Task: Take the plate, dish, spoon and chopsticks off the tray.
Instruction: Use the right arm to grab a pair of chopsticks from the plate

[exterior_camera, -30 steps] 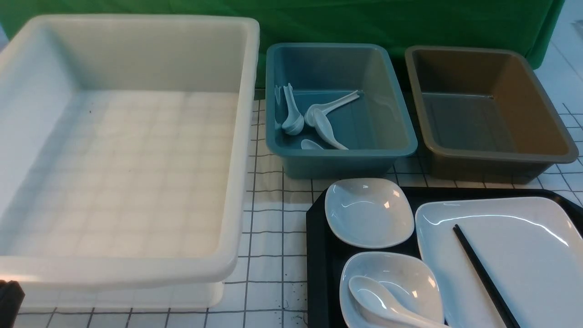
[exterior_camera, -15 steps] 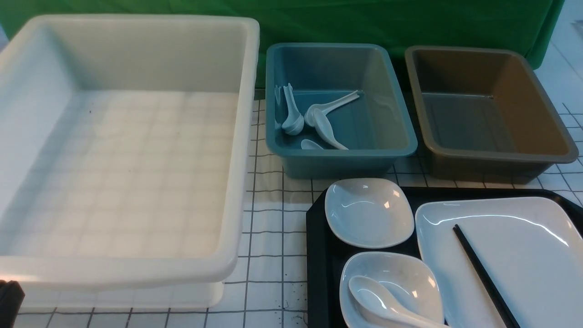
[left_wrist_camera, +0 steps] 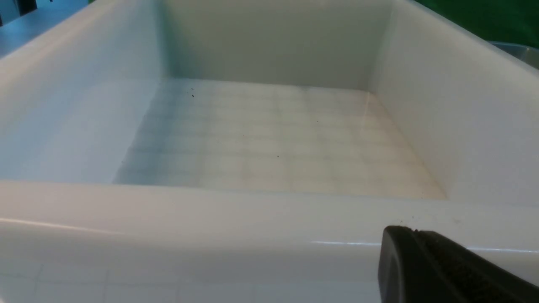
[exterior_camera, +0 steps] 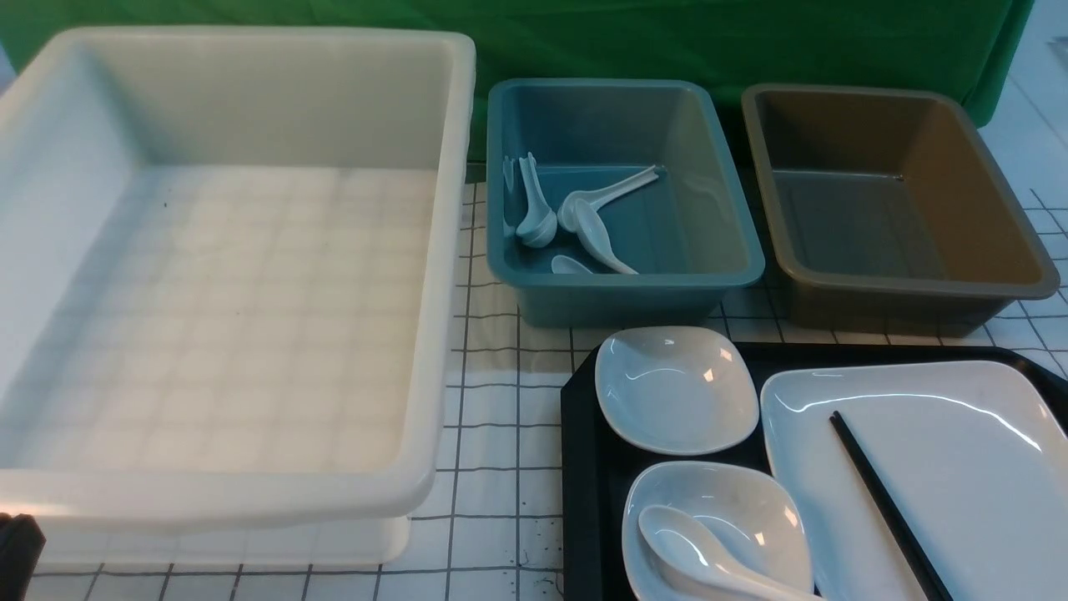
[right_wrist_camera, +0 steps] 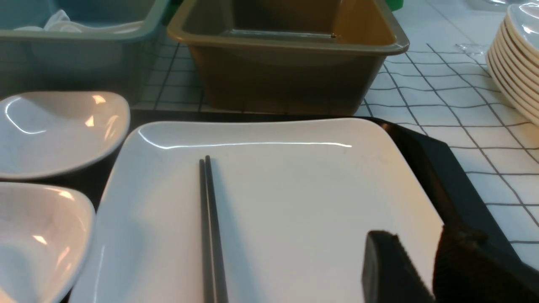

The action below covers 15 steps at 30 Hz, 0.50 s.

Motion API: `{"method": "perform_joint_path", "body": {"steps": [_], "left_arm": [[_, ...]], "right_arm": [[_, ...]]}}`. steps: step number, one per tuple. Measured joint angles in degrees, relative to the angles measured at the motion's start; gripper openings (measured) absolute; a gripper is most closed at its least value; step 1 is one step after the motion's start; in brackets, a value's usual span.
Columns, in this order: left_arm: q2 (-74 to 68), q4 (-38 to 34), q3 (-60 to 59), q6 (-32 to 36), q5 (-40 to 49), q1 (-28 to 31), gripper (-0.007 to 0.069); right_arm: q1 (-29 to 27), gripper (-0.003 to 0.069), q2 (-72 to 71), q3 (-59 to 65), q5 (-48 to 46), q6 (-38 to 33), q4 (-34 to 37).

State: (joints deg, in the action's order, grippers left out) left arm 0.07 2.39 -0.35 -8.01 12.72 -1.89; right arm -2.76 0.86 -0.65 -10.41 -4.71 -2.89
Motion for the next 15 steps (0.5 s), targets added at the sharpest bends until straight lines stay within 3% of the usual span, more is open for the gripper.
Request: {"method": "perform_joint_path", "body": {"steps": [12, 15], "left_arm": [[0.00, 0.00, 0.00, 0.00, 0.00, 0.00, 0.0021], [0.00, 0.00, 0.00, 0.00, 0.00, 0.00, 0.0021]], "right_arm": [[0.00, 0.0241, 0.00, 0.48, 5.63, 0.19, 0.00], [0.00, 0.0241, 0.00, 0.48, 7.56, 5.74, 3.81]]}}
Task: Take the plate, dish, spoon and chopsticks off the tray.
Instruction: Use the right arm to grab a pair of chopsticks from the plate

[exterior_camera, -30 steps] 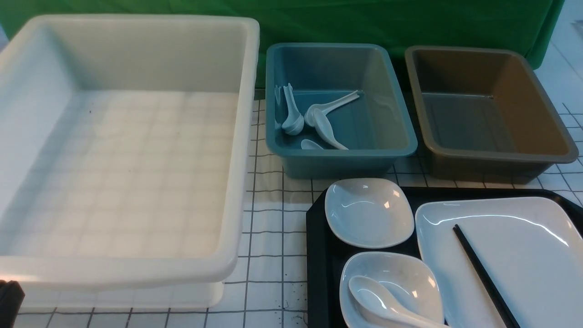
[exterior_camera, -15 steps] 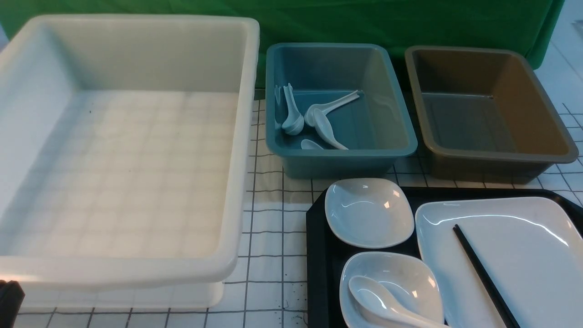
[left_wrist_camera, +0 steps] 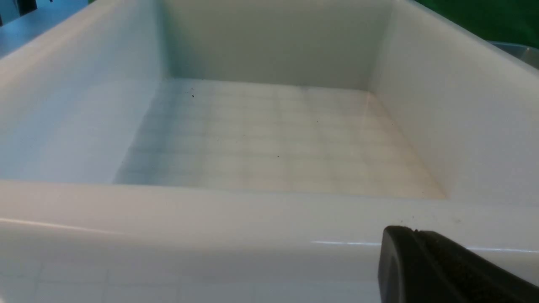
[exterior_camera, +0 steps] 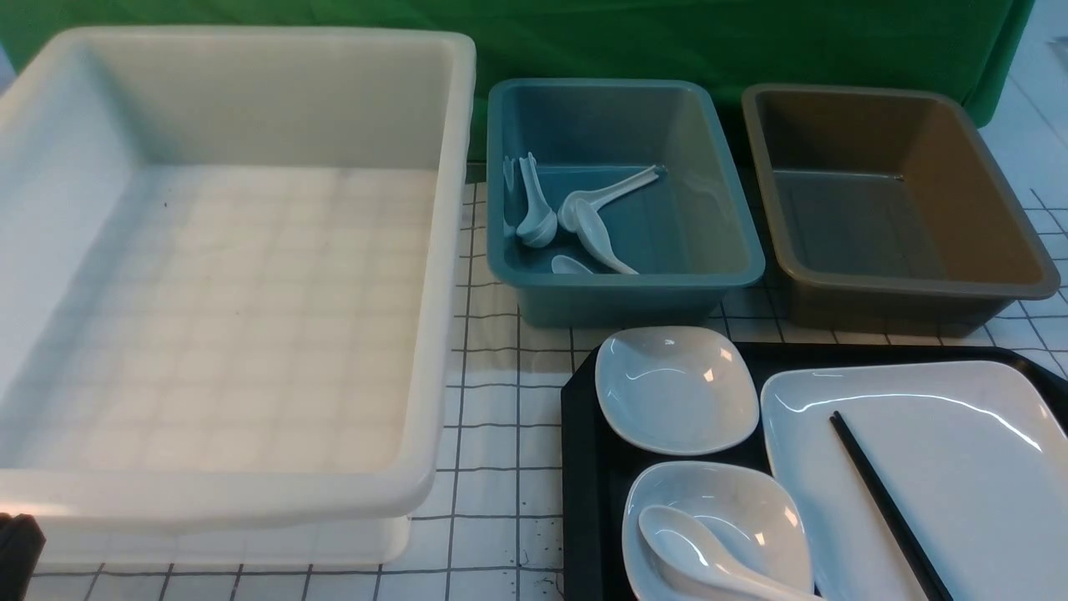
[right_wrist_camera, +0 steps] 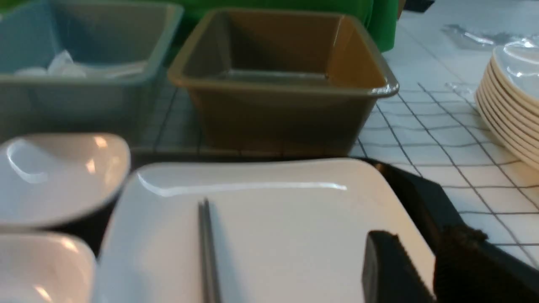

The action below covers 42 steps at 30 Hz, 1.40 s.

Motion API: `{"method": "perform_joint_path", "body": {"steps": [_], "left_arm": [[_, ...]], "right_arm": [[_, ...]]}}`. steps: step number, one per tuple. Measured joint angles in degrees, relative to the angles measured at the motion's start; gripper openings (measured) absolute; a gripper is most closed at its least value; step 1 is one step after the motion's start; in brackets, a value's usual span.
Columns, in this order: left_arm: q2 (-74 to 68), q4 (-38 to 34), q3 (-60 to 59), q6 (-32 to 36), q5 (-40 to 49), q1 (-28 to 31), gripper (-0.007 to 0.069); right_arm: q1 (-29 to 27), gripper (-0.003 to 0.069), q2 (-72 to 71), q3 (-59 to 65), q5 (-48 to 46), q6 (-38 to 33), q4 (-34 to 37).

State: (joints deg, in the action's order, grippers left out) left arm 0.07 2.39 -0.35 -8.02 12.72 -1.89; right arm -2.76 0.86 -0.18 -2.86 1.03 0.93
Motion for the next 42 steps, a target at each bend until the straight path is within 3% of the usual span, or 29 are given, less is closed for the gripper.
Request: {"method": "perform_joint_path", "body": {"steps": [3, 6, 19, 23, 24, 26, 30, 33, 34, 35, 39, 42], "left_arm": [[0.00, 0.00, 0.00, 0.00, 0.00, 0.00, 0.0021], [0.00, 0.00, 0.00, 0.00, 0.00, 0.00, 0.0021], [0.00, 0.00, 0.00, 0.00, 0.00, 0.00, 0.0021], [0.00, 0.00, 0.00, 0.00, 0.00, 0.00, 0.0021], [0.00, 0.00, 0.00, 0.00, 0.00, 0.00, 0.0021], [0.00, 0.00, 0.00, 0.00, 0.00, 0.00, 0.0021], [0.00, 0.00, 0.00, 0.00, 0.00, 0.00, 0.0021], [0.00, 0.00, 0.00, 0.00, 0.00, 0.00, 0.0021], [0.00, 0.00, 0.00, 0.00, 0.00, 0.00, 0.0021], [0.00, 0.00, 0.00, 0.05, 0.00, 0.00, 0.0021], [0.00, 0.00, 0.00, 0.01, 0.00, 0.00, 0.0021], [0.00, 0.00, 0.00, 0.01, 0.00, 0.00, 0.0021]], "right_arm": [[0.00, 0.0241, 0.00, 0.00, 0.57, 16.67, 6.95], [0.00, 0.0241, 0.00, 0.00, 0.74, 26.00, 8.71], [0.00, 0.0225, 0.00, 0.00, 3.44, 31.12, 9.42], [0.00, 0.0141, 0.00, -1.94, 4.22, 27.00, 9.42], [0.00, 0.0078, 0.39, -5.43, 3.93, 22.24, 9.42], [0.00, 0.0030, 3.18, -12.01, 2.46, 14.54, 9.42], [0.00, 0.0030, 13.18, -23.28, -6.88, -1.03, 9.42], [0.00, 0.0030, 24.02, -29.72, -18.55, -7.49, 9.42], [0.00, 0.0030, 24.87, -30.04, -19.45, -7.75, 9.42], [0.00, 0.0030, 32.87, -32.21, -26.91, -9.17, 9.36], [0.00, 0.0038, 45.86, -33.88, -34.89, -10.16, 9.24], [0.00, 0.0099, 57.96, -36.61, -40.20, -10.24, 10.96]]}}
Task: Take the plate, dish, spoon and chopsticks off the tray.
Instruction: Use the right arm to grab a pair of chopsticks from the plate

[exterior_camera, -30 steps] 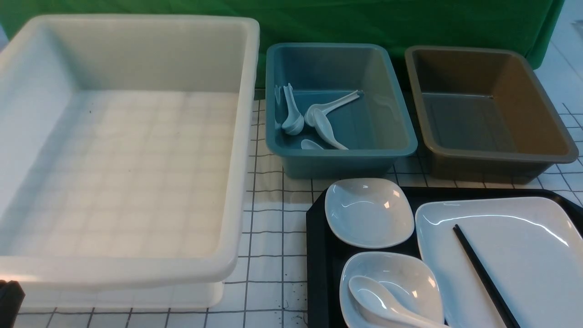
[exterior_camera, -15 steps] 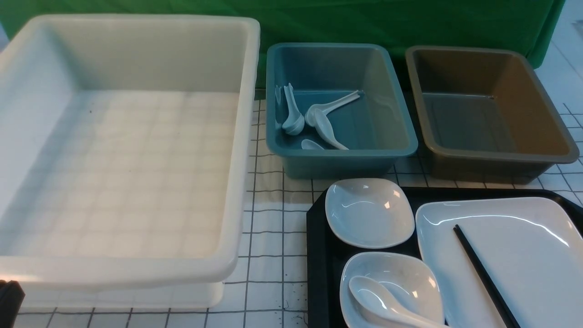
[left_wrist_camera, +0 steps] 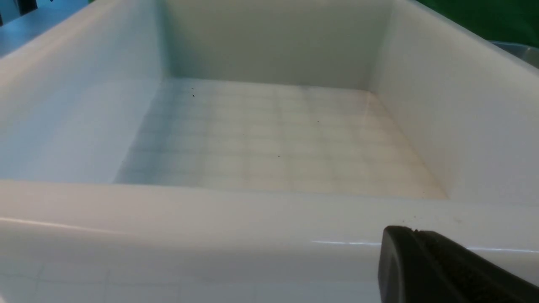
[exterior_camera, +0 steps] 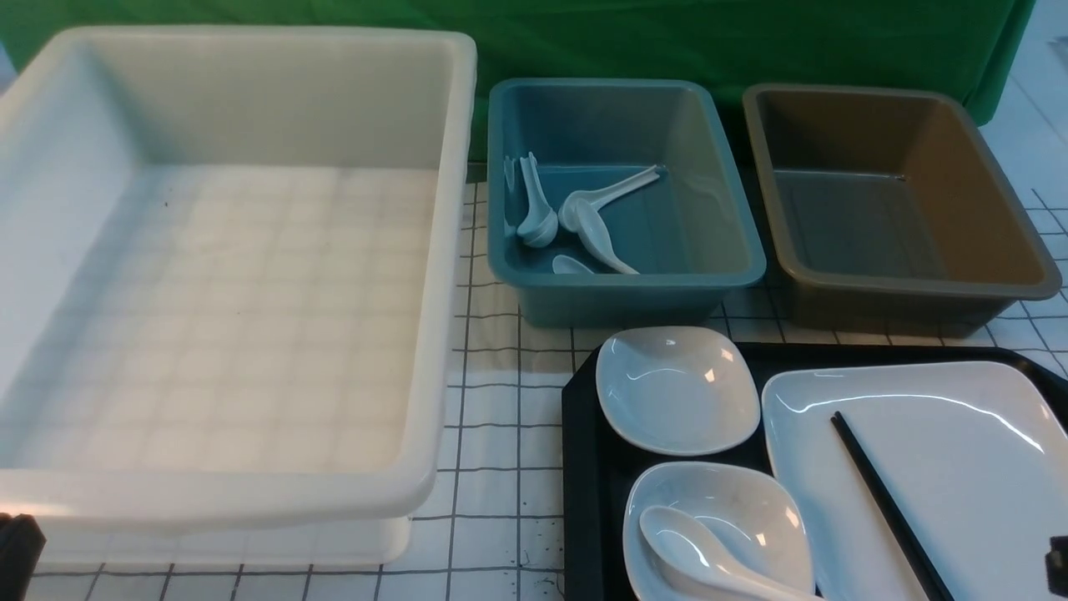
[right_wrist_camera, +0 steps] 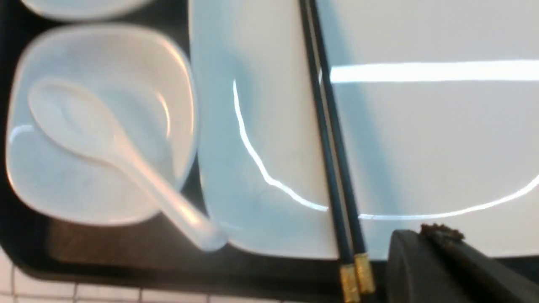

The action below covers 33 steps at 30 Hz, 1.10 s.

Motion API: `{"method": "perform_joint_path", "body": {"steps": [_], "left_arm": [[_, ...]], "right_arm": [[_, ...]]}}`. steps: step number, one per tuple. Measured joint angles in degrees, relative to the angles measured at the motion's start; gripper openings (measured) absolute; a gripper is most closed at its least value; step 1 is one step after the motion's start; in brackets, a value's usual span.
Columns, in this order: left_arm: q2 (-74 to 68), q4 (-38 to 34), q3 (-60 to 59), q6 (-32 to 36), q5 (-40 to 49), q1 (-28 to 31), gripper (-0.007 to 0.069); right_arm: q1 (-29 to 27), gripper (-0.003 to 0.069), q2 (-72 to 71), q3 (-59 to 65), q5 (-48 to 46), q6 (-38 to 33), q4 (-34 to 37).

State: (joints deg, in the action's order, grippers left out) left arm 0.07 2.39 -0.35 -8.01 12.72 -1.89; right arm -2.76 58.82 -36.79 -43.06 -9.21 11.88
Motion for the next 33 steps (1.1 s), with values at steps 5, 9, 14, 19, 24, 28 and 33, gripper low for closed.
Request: {"method": "perform_joint_path", "body": {"steps": [5, 9, 14, 19, 24, 28, 33], "left_arm": [[0.00, 0.00, 0.00, 0.00, 0.00, 0.00, 0.0021], [0.00, 0.00, 0.00, 0.00, 0.00, 0.00, 0.0021], [0.00, 0.00, 0.00, 0.00, 0.00, 0.00, 0.0021], [0.00, 0.00, 0.00, 0.00, 0.00, 0.00, 0.0021], [0.00, 0.00, 0.00, 0.00, 0.00, 0.00, 0.0021], [0.00, 0.00, 0.00, 0.00, 0.00, 0.00, 0.0021], [0.00, 0.00, 0.00, 0.00, 0.00, 0.00, 0.0021]], "right_arm": [[3.41, 0.0260, 10.30, -4.80, -3.96, -1.79, 2.67], [9.51, 0.0330, 15.37, -7.84, -3.40, -2.07, 0.32], [16.12, 0.0342, 21.30, -11.17, -2.31, 0.85, -8.24], [19.62, 0.0344, 28.57, -13.45, -0.18, 5.92, -16.22], [19.69, 0.0345, 34.04, -14.17, 0.84, 7.52, -18.86], [19.69, 0.0345, 38.05, -14.17, 1.60, 7.62, -19.00], [19.69, 0.0183, 38.75, -14.61, 1.06, 7.51, -17.10]]}}
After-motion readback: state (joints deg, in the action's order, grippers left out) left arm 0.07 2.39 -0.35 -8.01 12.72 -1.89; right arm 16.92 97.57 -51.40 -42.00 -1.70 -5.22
